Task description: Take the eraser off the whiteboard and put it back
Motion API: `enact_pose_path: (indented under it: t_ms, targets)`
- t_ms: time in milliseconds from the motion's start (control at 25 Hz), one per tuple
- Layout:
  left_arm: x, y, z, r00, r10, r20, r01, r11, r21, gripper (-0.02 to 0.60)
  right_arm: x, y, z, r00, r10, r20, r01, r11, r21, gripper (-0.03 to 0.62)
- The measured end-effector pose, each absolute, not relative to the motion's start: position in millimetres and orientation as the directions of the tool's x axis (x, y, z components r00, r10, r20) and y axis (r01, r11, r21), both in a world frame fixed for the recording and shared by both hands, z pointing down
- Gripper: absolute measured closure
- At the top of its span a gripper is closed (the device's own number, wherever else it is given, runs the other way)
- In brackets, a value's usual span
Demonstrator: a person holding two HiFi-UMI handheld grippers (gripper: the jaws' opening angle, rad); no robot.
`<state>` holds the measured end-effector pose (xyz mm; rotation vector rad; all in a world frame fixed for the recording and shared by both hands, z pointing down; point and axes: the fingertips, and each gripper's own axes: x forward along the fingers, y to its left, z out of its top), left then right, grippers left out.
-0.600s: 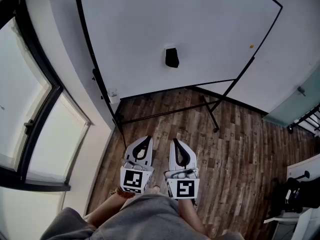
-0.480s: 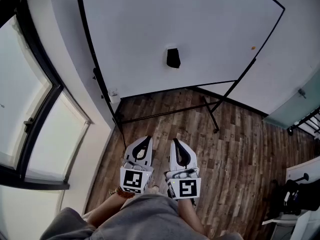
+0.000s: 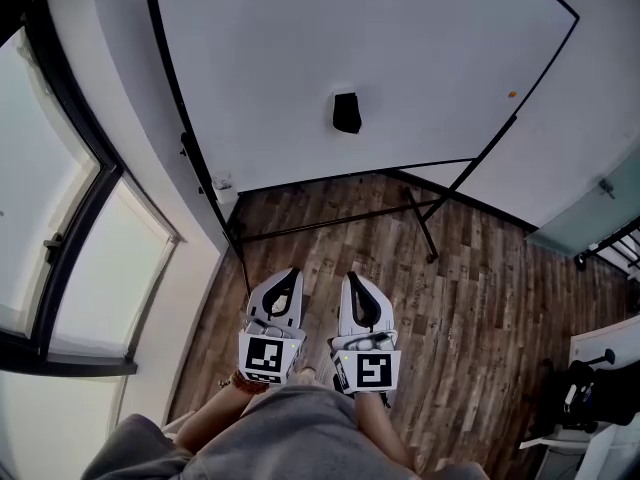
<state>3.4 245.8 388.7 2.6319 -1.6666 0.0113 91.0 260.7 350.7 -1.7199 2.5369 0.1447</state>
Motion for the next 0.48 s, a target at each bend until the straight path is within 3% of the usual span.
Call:
enact_pose_path:
  t_ms: [480]
  targets:
    - [10,228,393,0.417,-0.908,0.033,-0.909,-0.417,0.005,0.575,99,237,361,-0.393,-0.916,-0.087,-0.916,0.398,-0.049,0.583]
